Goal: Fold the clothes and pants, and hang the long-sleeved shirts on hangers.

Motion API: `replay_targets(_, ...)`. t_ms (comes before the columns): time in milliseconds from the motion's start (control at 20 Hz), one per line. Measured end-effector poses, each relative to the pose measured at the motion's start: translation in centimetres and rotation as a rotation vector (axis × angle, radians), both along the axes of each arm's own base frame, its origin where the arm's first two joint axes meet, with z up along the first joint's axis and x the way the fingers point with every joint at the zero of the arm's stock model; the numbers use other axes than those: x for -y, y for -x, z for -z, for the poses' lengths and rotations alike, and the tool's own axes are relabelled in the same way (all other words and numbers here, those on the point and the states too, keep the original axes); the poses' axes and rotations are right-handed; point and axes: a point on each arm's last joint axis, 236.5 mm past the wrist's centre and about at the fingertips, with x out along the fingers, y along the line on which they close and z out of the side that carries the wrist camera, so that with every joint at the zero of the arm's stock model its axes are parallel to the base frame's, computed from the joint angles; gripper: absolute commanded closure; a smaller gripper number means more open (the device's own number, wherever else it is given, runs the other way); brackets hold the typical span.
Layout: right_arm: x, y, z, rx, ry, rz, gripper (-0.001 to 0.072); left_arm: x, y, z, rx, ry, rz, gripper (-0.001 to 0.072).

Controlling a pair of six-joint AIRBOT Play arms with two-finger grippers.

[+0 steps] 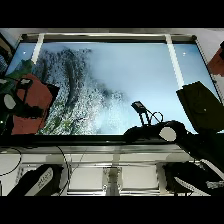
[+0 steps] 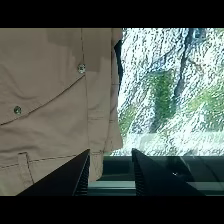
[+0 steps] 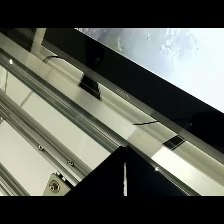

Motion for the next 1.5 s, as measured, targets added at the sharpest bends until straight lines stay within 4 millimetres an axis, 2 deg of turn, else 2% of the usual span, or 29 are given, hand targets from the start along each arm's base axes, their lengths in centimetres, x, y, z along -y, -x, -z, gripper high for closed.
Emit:
replay_targets(850, -0.1, -0.1, -0.1, 0.004, -0.003, 0.003, 0.0701, 0.0, 0.0, 0.0, 0.002, 0.001, 0.0, 0.0387)
replay_targets(1050, 0.0, -0.2, 0.0, 0.007, -0.001, 0.003, 0.0701, 0.6, -0.4, 0.0, 0.022, 0.031, -0.011, 0.0388)
replay_targets(1250, 0.2, -0.3, 0.0, 0.015, 0.008, 0.0, 0.0701, -0.6, -0.8, 0.1, 0.021, -0.024, -0.004, 0.0419)
replay_targets(1350, 0.2, -0.3, 0.1, 0.016, 0.01, -0.001, 0.0701, -1.8, -0.4, 0.9, -0.027, -0.074, 0.0, 0.0252)
replay_targets(1500, 0.3, -0.3, 0.1, 0.02, 0.014, -0.002, 0.0701, -3.7, 1.5, 3.1, -0.141, -0.15, 0.001, 0.0249)
